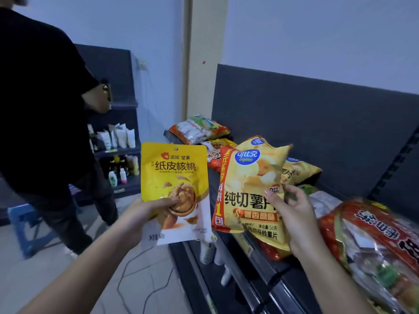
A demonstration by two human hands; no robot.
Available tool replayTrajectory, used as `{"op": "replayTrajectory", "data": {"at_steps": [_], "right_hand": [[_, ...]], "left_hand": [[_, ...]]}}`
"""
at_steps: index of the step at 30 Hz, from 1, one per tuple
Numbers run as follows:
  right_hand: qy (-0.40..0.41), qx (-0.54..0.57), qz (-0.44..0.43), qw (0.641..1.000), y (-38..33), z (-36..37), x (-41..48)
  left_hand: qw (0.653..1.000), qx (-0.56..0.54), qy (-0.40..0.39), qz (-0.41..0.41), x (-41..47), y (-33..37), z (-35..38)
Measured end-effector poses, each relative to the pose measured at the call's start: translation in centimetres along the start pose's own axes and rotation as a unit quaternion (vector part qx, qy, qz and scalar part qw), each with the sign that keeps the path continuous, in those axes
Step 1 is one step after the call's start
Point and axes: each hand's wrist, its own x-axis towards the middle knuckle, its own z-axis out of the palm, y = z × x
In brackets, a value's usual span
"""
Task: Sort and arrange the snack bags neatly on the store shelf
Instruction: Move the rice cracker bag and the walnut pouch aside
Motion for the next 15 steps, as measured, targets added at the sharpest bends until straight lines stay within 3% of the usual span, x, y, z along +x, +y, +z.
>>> {"op": "replayTrajectory", "data": {"at_steps": [6,15], "right_hand": [[-0.007,-0.009,0.001,1.000,1.5,5.1,6.8],[0.063,-0.012,-0.045,0.997,-0.8,9.7,19.3]], "left_hand": [[0.999,0.016,0.037,0.002,8.0,2.1,-2.8],[0.998,0.061,-0.001,0.032,23.3,8.0,-0.8]]}}
